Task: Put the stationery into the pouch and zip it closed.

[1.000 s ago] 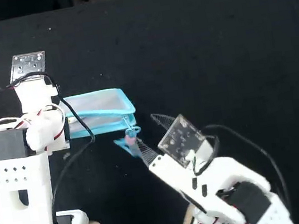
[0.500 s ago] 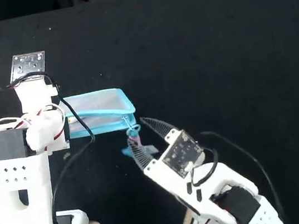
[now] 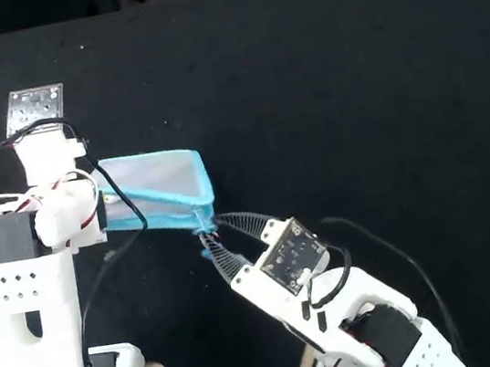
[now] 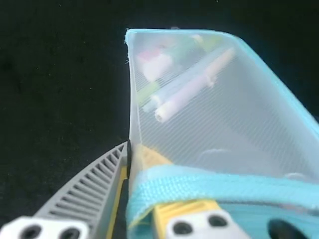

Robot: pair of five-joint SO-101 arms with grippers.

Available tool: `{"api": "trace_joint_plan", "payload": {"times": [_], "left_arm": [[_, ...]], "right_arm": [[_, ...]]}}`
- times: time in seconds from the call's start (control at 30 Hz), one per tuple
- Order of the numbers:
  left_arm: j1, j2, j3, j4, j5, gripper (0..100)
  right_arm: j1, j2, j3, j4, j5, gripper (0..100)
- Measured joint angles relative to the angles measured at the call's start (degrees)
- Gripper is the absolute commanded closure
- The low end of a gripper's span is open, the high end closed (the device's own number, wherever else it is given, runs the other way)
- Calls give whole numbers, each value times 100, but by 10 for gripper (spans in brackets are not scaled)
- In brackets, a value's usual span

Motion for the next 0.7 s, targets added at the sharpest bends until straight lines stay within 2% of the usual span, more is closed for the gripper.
{"api": "trace_joint_plan", "payload": {"times": [0.23,0.47,0.7], "left_arm": [[-26,0,0,-9,0,970],[-18,0,0,26,9,970],[-18,0,0,26,9,970]], "right_arm": [[35,0,-9,0,0,984],[615,0,-413,193,18,981],[624,0,-510,290,18,981]]}}
